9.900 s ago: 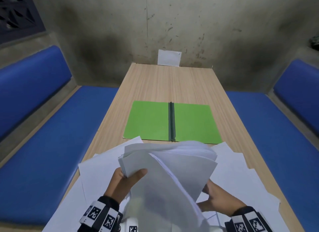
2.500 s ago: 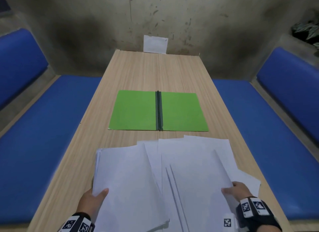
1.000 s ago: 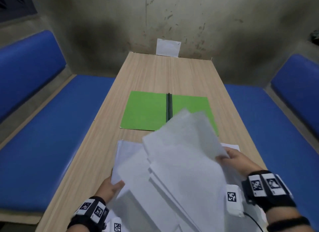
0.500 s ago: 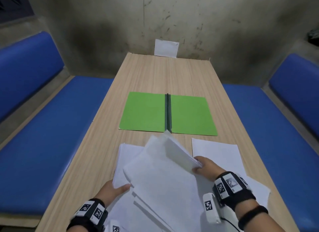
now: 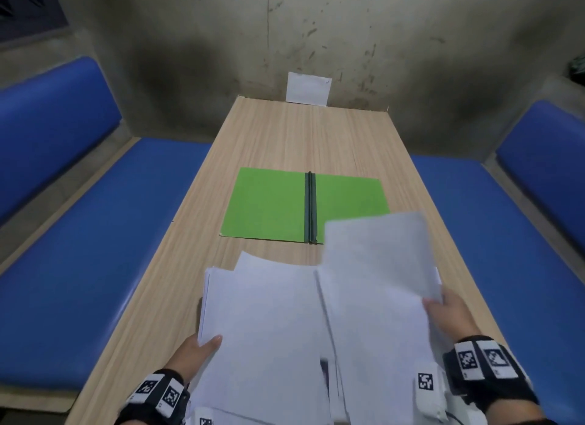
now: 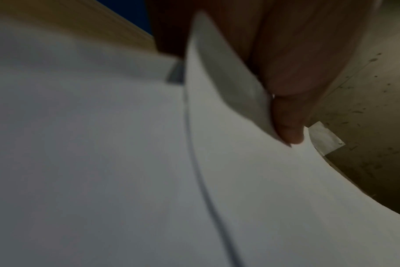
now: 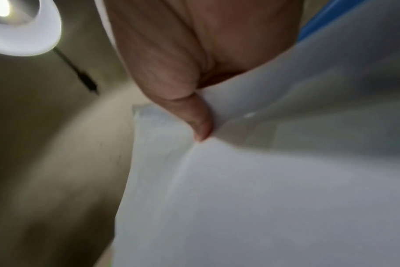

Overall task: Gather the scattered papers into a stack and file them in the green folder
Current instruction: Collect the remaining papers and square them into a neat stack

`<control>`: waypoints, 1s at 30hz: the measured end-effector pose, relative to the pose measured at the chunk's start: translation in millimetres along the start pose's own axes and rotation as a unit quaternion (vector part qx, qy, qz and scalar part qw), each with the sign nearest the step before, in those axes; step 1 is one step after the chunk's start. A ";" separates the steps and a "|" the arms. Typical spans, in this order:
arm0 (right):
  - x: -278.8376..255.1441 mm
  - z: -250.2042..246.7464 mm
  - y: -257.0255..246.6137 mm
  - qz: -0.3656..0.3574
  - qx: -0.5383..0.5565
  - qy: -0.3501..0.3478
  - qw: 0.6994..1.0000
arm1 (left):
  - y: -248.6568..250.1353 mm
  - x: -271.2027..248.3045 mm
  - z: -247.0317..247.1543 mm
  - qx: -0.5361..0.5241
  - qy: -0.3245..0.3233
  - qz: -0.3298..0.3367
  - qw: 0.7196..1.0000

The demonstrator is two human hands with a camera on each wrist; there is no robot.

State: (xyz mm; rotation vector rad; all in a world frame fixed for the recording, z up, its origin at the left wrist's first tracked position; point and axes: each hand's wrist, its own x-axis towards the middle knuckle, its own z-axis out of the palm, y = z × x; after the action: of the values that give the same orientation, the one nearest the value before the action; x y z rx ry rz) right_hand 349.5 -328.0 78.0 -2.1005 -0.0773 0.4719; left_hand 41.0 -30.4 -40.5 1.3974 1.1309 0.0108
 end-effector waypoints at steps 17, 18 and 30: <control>-19.7 118.4 21.0 0.067 -0.062 -0.221 0.971 | 23.2 -8.3 18.2 -0.114 -0.057 -0.069 0.989; -24.6 126.0 22.9 0.067 -0.085 -0.234 0.966 | 23.7 -8.0 19.2 -0.084 -0.066 -0.063 0.992; -43.2 129.5 13.9 0.171 0.129 -0.304 0.928 | 36.4 -26.9 13.0 -0.076 -0.033 0.050 0.995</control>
State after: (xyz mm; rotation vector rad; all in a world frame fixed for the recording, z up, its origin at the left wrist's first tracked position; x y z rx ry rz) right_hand 261.0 -242.1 17.8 -1.6449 -0.0041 1.2651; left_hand 56.7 -47.0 0.7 1.3084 0.9848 0.1187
